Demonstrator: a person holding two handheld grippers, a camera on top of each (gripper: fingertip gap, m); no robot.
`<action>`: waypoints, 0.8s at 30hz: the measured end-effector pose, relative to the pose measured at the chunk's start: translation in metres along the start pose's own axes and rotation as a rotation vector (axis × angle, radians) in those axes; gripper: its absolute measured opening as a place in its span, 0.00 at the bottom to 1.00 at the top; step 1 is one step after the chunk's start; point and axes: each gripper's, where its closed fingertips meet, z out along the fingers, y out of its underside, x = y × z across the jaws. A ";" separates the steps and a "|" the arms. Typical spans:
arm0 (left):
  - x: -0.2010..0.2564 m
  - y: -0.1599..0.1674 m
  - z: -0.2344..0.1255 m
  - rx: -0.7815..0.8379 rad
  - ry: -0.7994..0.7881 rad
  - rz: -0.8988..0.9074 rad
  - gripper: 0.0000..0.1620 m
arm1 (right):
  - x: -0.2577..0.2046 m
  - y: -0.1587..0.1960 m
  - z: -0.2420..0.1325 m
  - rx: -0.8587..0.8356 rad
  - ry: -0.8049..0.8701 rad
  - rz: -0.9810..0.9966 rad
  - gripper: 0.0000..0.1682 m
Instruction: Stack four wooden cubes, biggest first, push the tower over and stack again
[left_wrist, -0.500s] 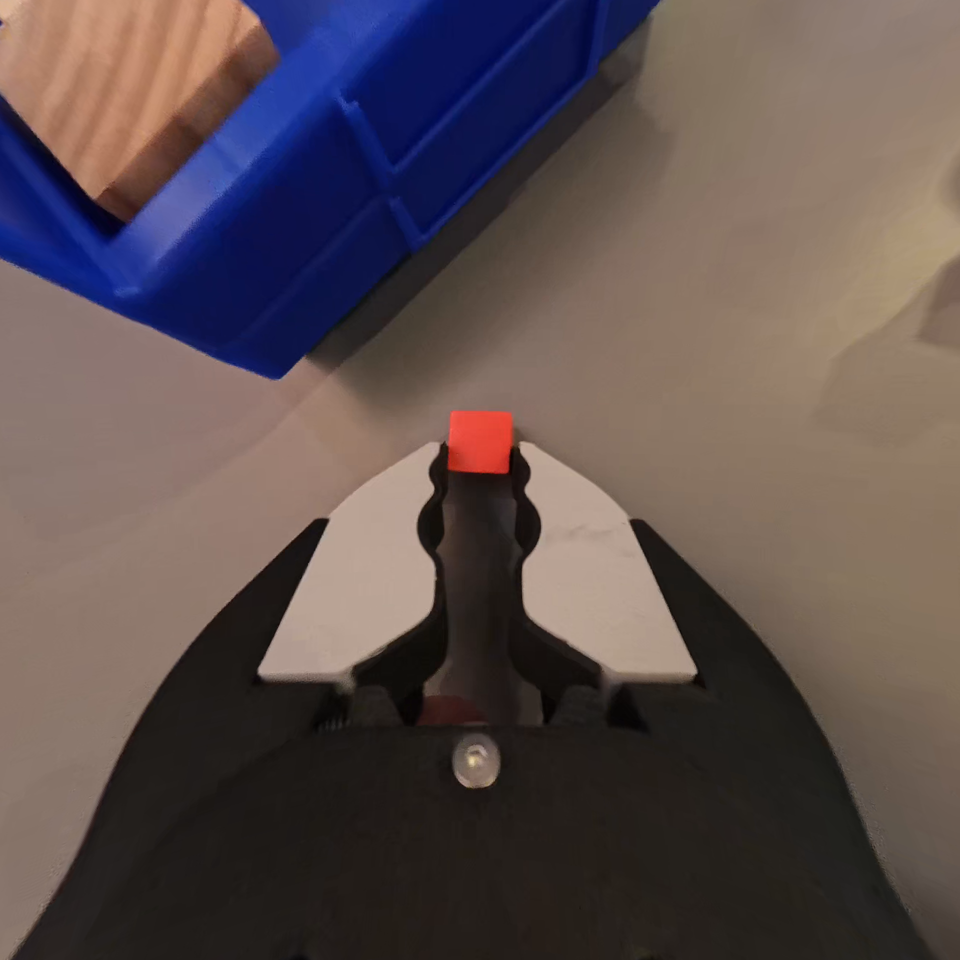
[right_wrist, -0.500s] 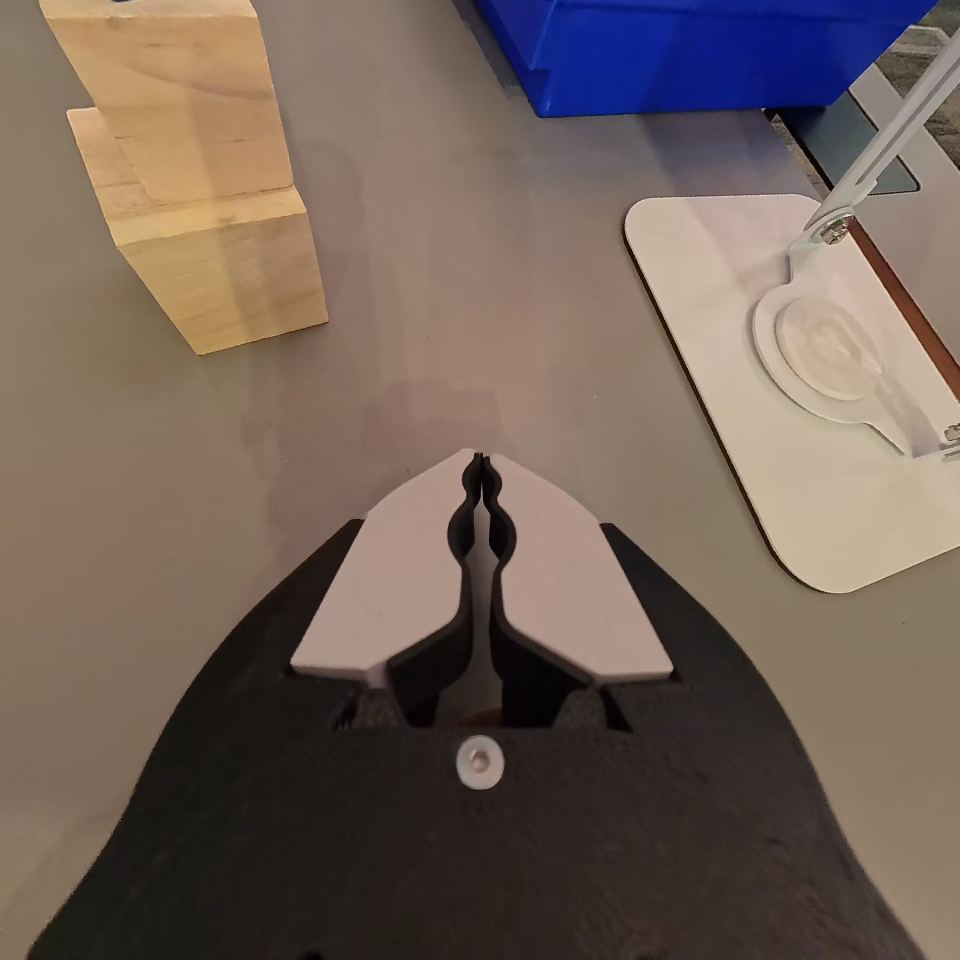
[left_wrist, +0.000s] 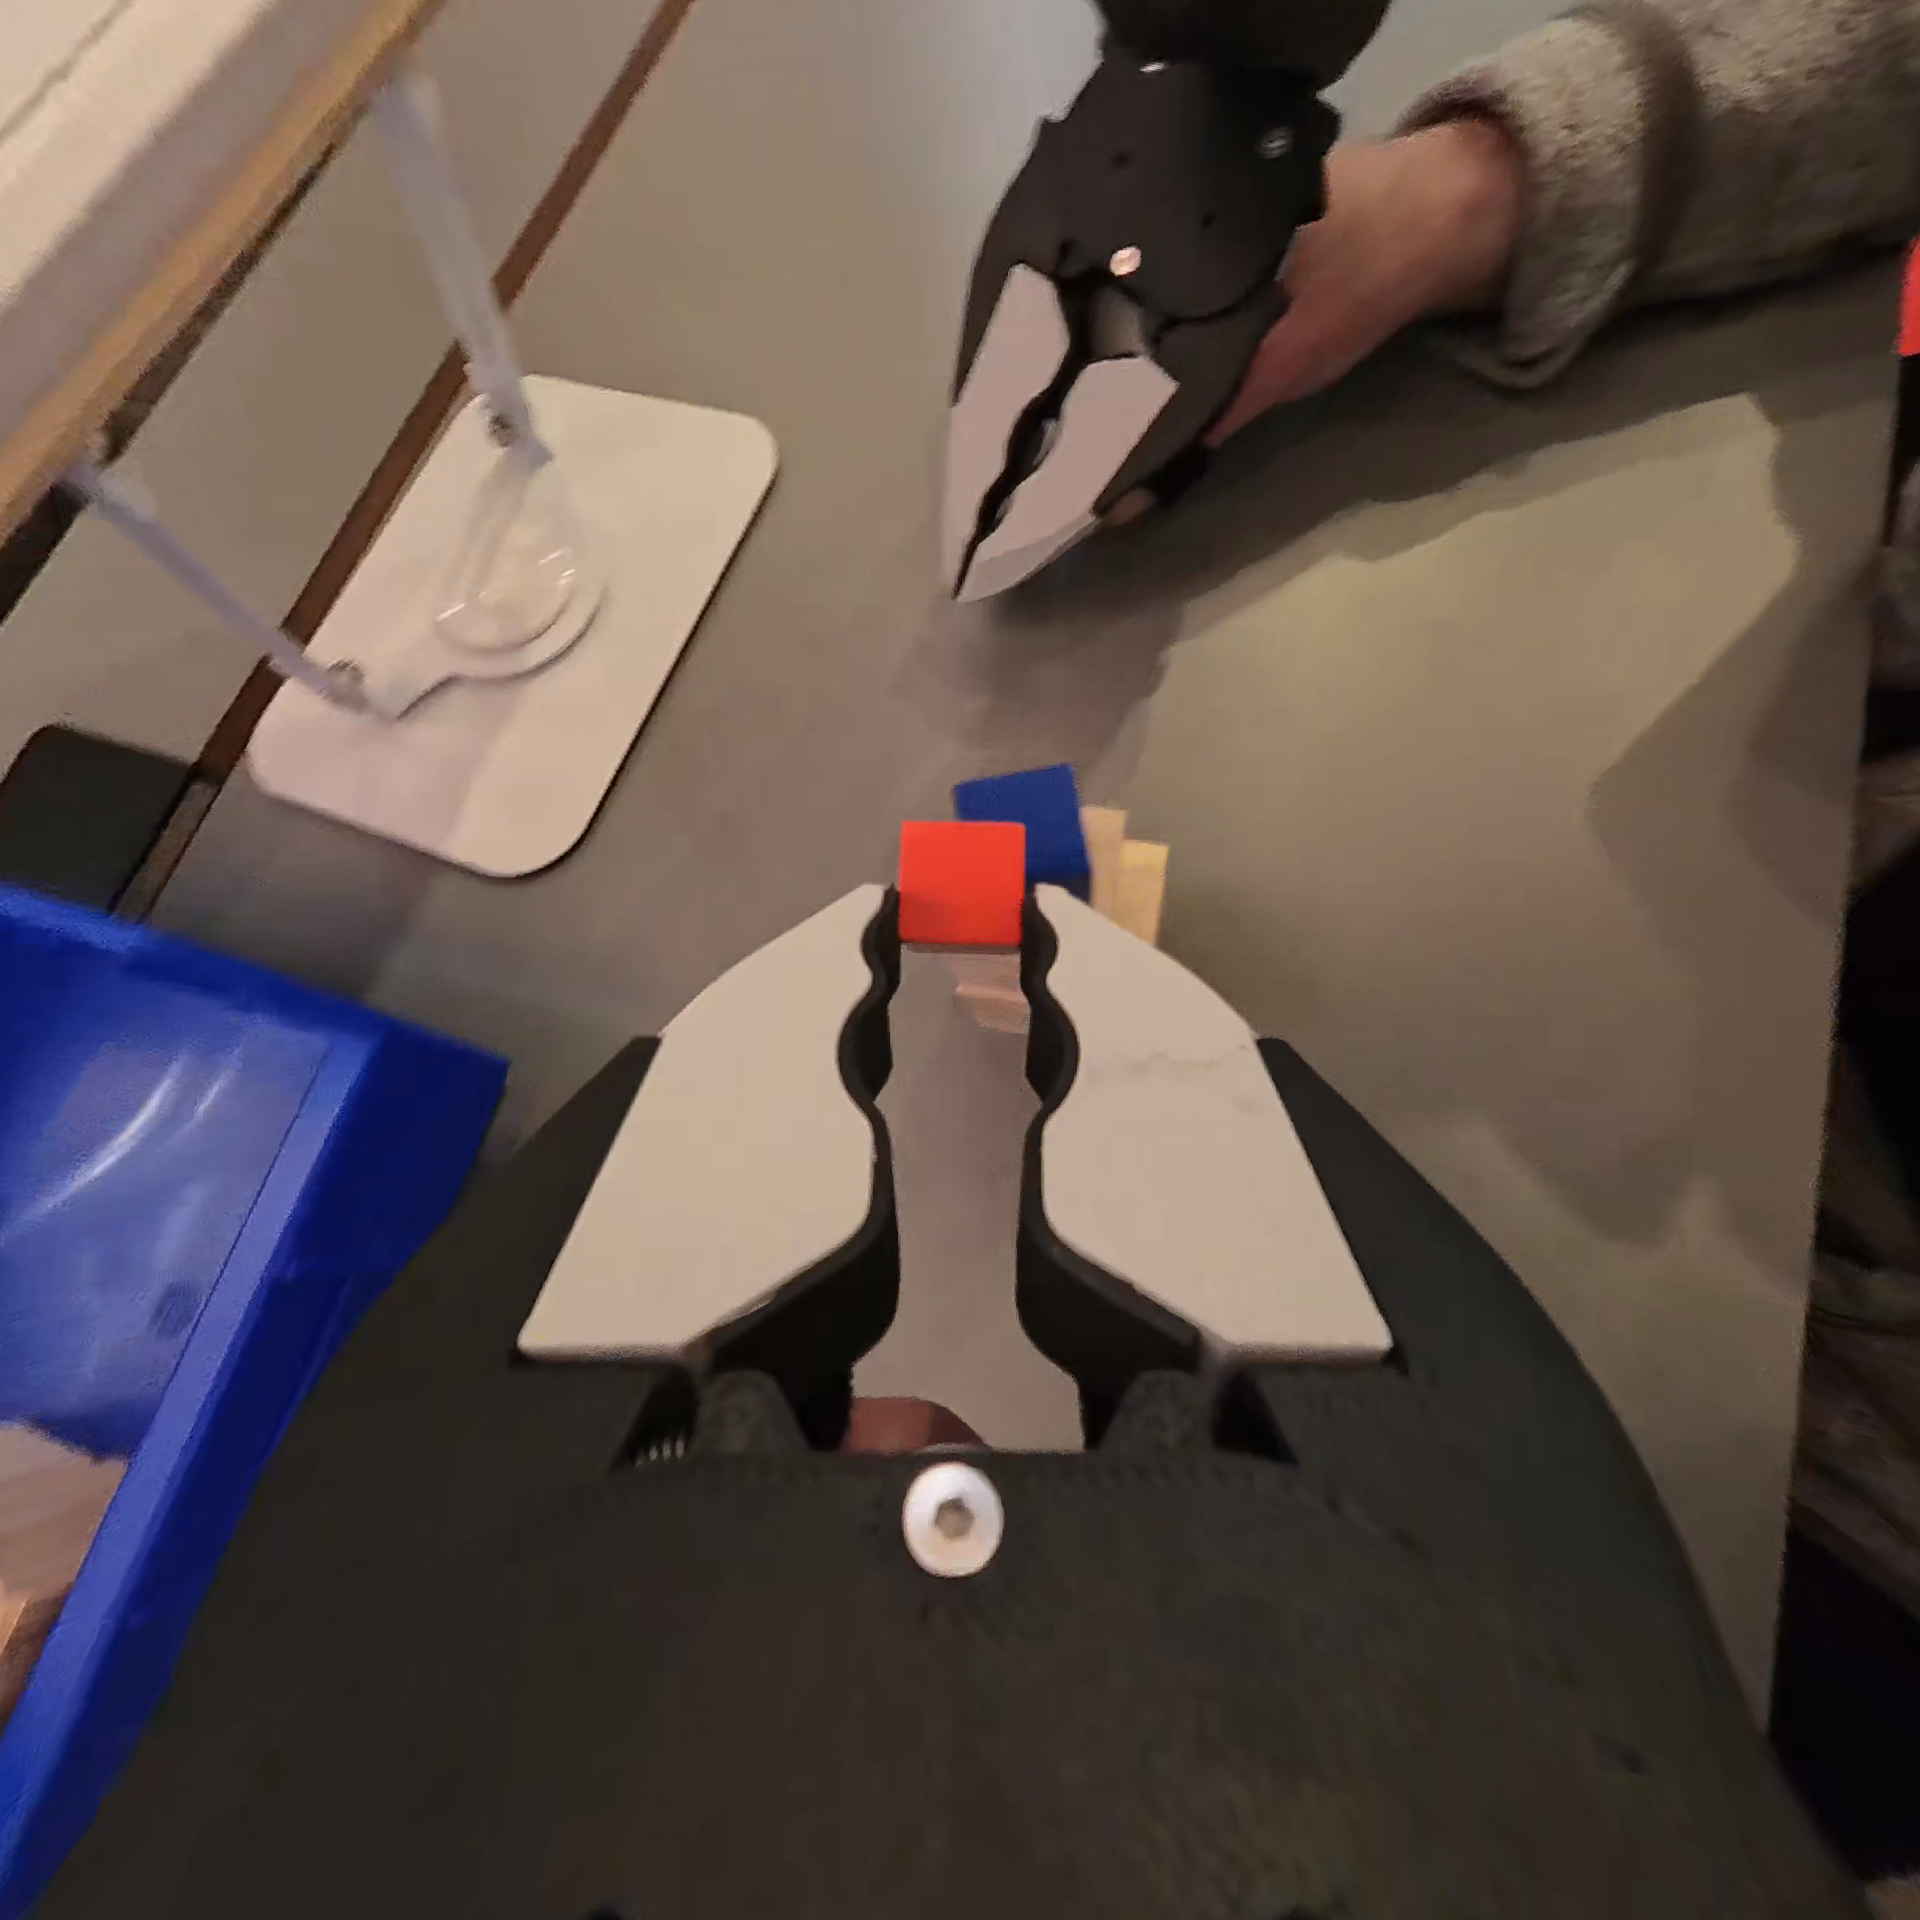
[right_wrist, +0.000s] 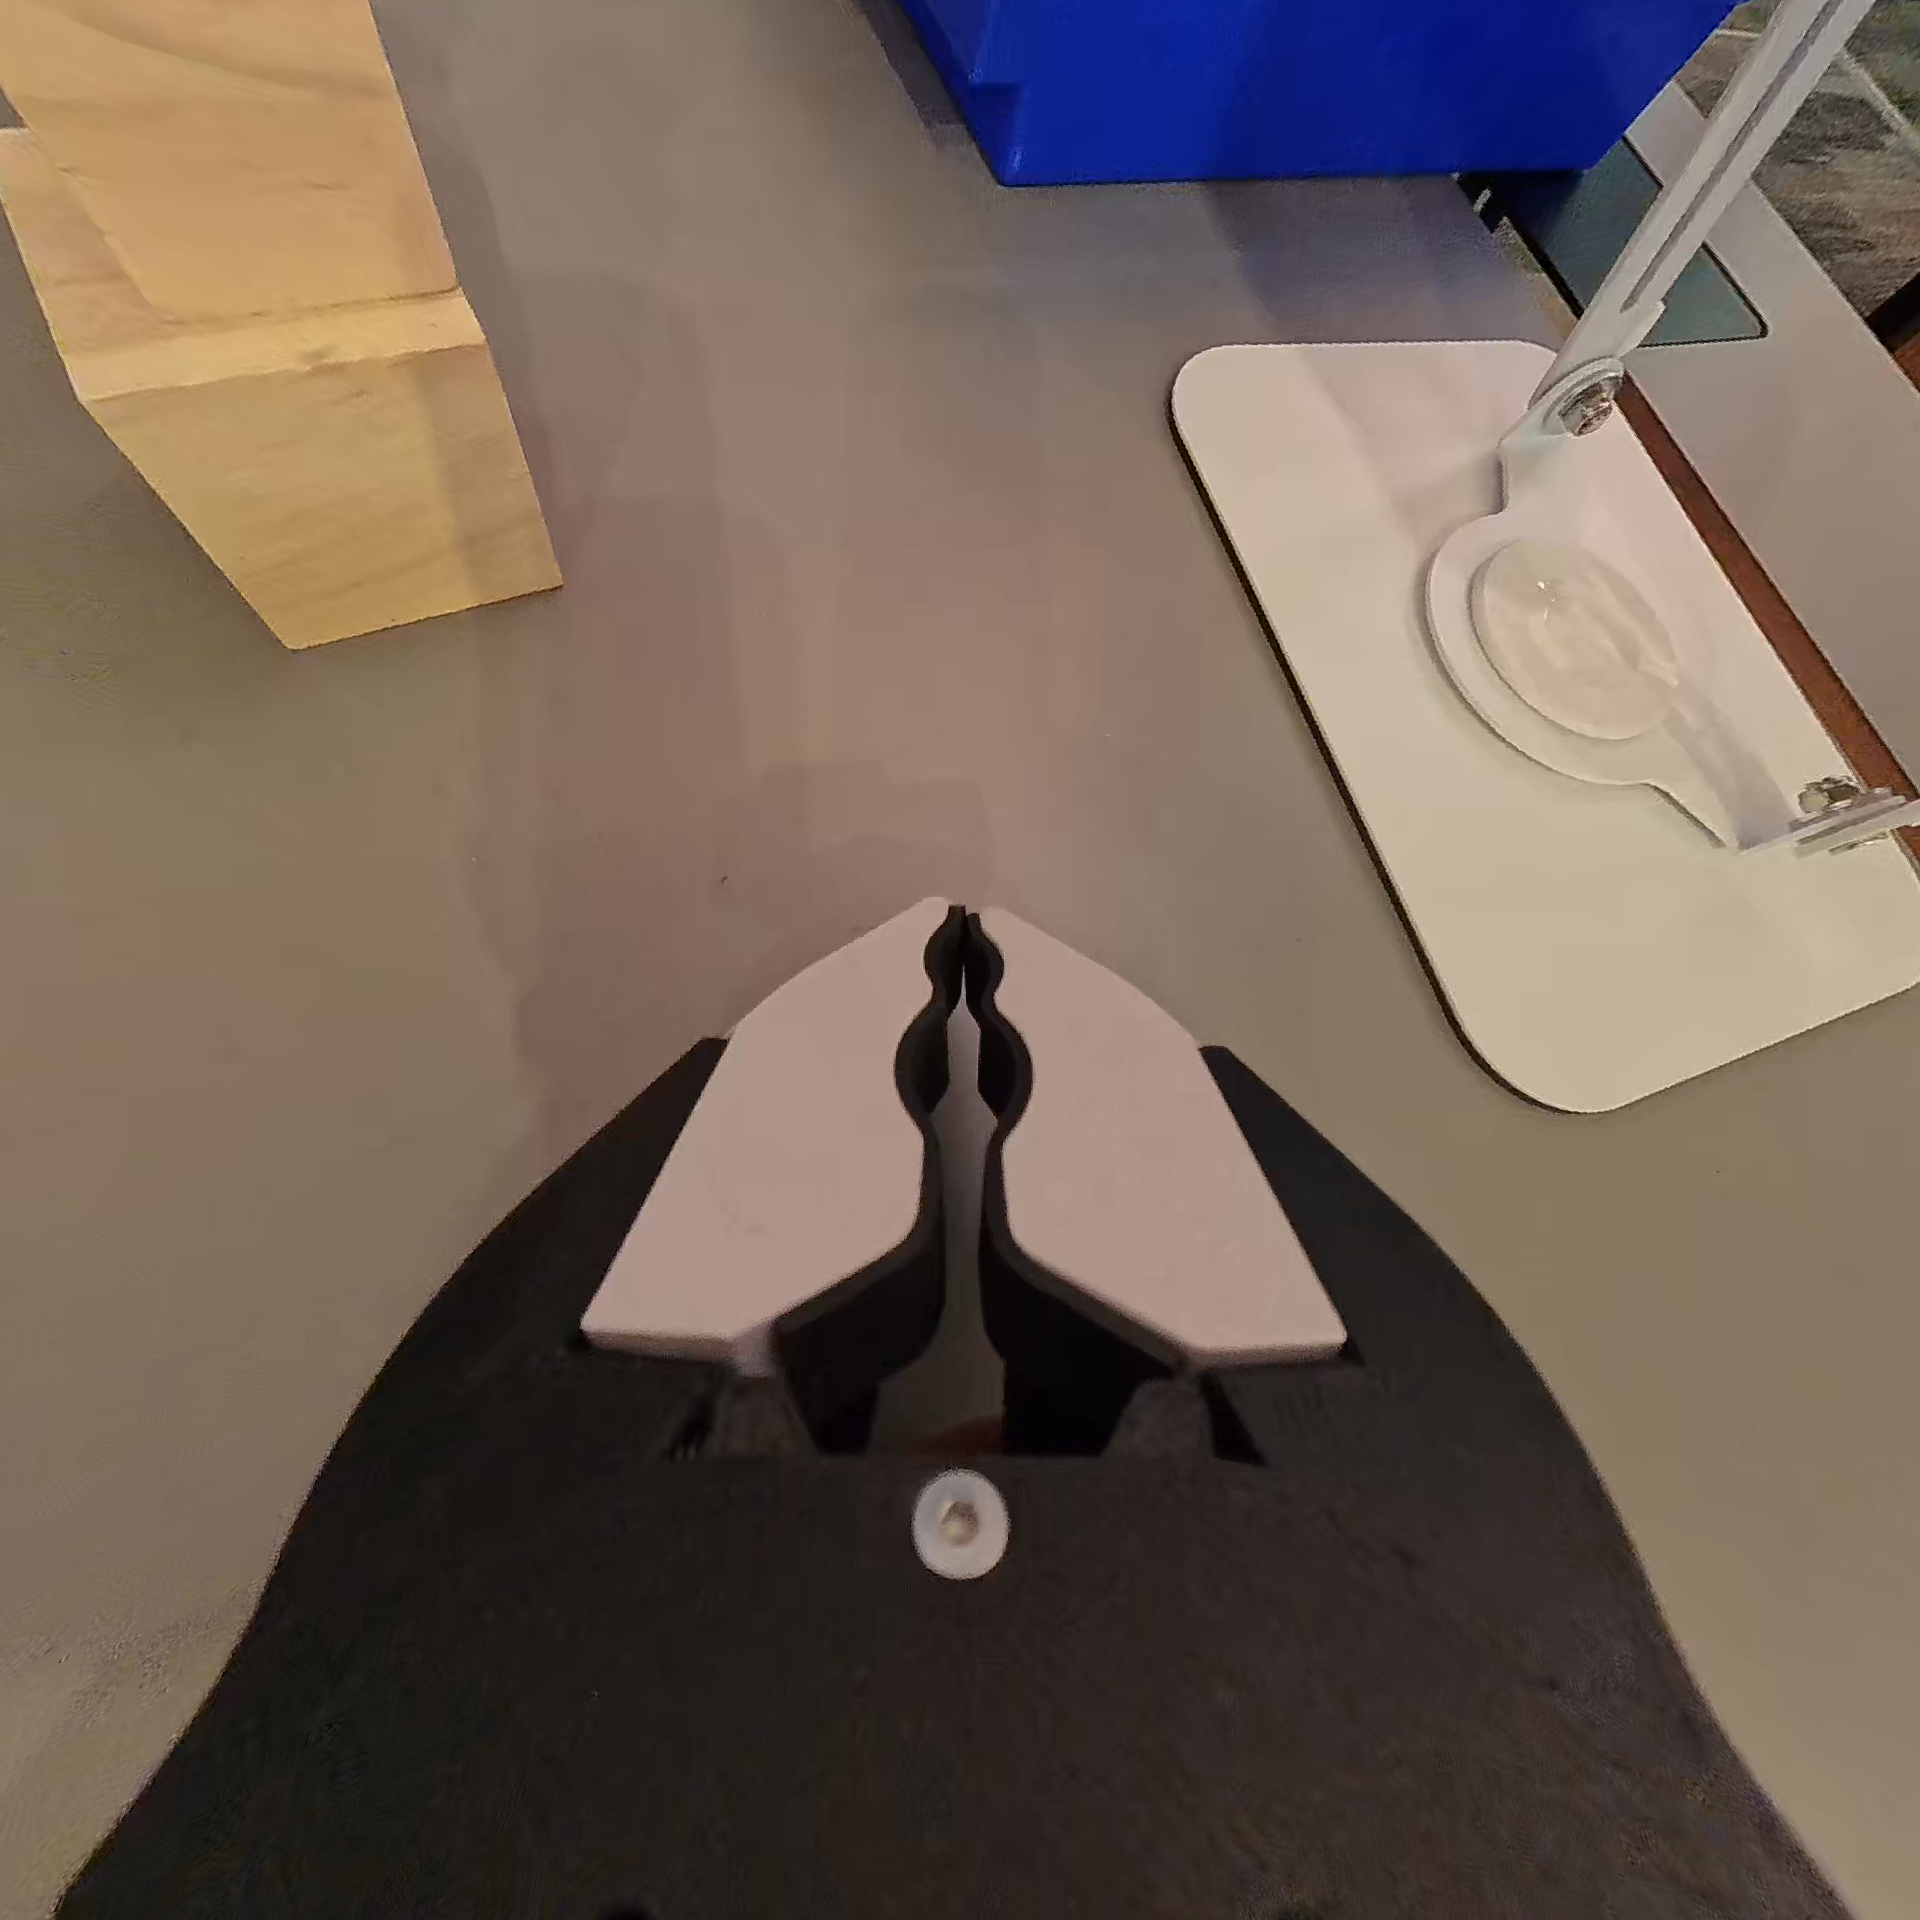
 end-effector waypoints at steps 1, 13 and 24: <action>0.003 -0.002 0.005 -0.013 0.014 0.006 0.13 | 0.000 0.000 0.000 0.000 0.000 -0.002 0.00; 0.005 -0.005 0.019 -0.048 0.055 -0.025 0.20 | -0.001 0.001 -0.001 0.002 -0.004 -0.003 0.00; -0.016 0.030 -0.009 0.029 -0.119 -0.115 0.13 | 0.008 0.008 -0.006 -0.007 0.011 0.007 0.00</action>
